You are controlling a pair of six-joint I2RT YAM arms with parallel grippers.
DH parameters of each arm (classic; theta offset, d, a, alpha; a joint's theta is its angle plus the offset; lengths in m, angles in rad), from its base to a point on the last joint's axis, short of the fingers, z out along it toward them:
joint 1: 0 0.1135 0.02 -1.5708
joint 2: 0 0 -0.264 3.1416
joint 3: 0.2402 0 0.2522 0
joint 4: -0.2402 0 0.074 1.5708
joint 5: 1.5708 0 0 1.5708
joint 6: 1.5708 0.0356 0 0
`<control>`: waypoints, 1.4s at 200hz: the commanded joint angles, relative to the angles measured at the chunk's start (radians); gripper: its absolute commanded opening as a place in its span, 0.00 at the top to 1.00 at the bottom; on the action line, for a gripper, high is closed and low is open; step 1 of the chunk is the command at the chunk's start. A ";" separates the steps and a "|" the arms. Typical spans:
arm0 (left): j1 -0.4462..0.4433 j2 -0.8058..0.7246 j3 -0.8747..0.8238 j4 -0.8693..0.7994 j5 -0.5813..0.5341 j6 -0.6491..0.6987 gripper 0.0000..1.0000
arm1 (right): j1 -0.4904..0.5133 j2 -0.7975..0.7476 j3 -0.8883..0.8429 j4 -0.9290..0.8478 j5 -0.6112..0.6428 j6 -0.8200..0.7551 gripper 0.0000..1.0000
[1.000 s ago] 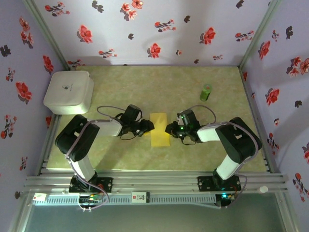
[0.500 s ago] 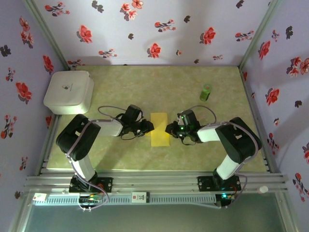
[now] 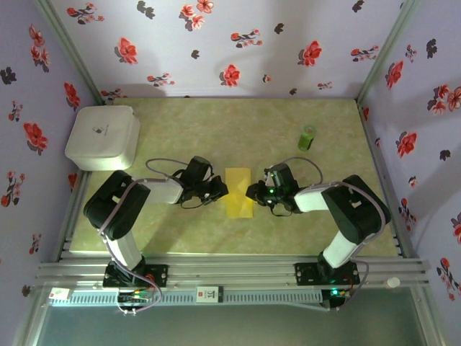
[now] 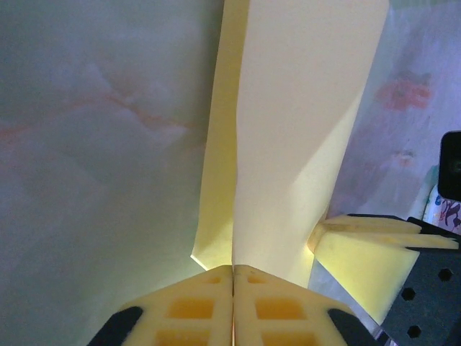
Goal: Fold a paper plane with a square sheet of paper (pick it up from the middle)
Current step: Third fold the triangle at the center of the table.
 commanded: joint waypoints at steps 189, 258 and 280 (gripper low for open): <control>0.030 -0.127 -0.059 -0.012 0.031 -0.171 1.00 | 0.699 -0.245 0.025 -0.136 0.909 -0.952 0.44; 0.032 -0.126 -0.060 -0.008 0.037 -0.166 1.00 | 0.720 -0.134 0.072 -0.146 1.009 -1.020 0.47; 0.032 -0.129 -0.061 -0.009 0.038 -0.164 1.00 | 0.728 -0.118 0.075 -0.154 1.026 -1.011 0.50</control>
